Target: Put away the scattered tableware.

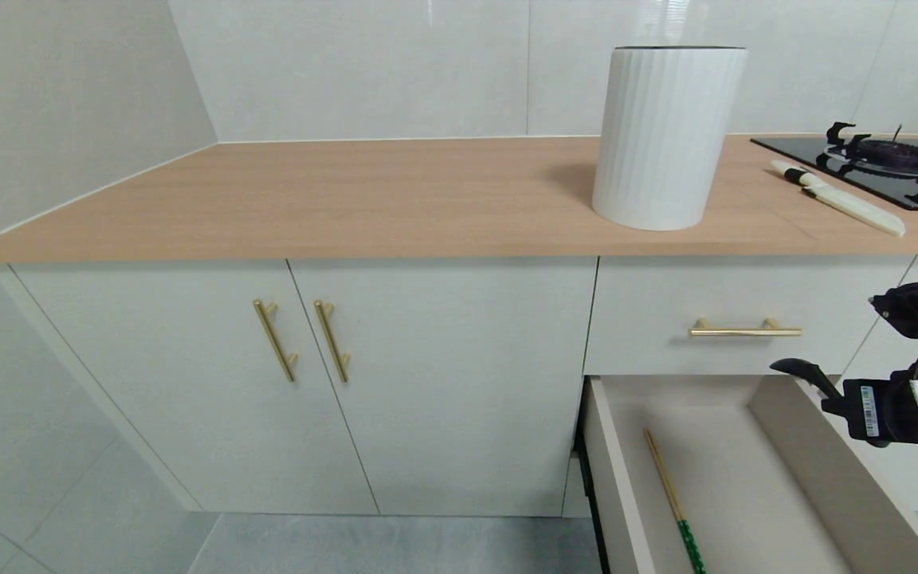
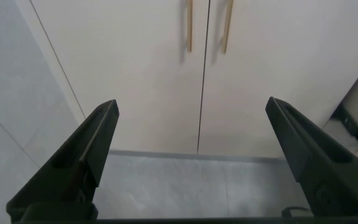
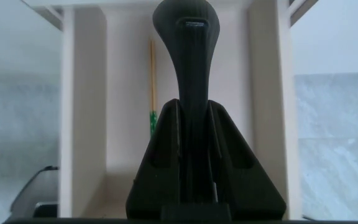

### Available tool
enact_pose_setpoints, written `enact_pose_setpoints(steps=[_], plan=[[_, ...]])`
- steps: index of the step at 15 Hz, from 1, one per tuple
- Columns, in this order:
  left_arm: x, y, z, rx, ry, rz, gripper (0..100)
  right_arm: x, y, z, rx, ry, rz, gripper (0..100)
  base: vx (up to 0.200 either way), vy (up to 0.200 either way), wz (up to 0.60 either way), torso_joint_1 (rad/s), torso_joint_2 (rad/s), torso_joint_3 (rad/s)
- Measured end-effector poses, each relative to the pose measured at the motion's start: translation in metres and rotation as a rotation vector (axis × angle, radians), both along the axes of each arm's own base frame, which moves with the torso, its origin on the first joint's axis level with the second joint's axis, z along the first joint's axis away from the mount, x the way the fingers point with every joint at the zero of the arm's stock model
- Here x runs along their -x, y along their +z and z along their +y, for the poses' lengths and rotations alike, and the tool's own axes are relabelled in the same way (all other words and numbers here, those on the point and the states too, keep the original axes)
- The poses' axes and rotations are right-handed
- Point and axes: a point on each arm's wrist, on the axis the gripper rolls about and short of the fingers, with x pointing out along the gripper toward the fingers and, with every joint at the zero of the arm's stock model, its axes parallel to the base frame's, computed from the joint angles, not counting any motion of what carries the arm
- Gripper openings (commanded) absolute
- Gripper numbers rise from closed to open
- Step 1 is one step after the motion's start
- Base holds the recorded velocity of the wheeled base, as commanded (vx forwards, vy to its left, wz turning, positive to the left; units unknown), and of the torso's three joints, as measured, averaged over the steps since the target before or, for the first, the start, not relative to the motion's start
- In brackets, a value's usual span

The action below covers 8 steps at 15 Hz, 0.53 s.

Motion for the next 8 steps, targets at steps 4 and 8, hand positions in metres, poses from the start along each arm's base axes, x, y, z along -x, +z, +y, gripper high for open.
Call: enact_pose_setpoints(steps=[4,8], plan=[[0.000,0.000,0.000,0.000,0.000,0.000,100,-0.006,-0.010,0.002,0.005,0.005,0.041,0,0.000,0.000,0.00,-0.106,0.35,0.233],[0.000,0.000,0.000,0.000,0.000,0.000,100,-0.014,-0.022,0.003,0.010,0.006,0.091,0,0.000,0.000,0.00,-0.012,0.04,0.018]])
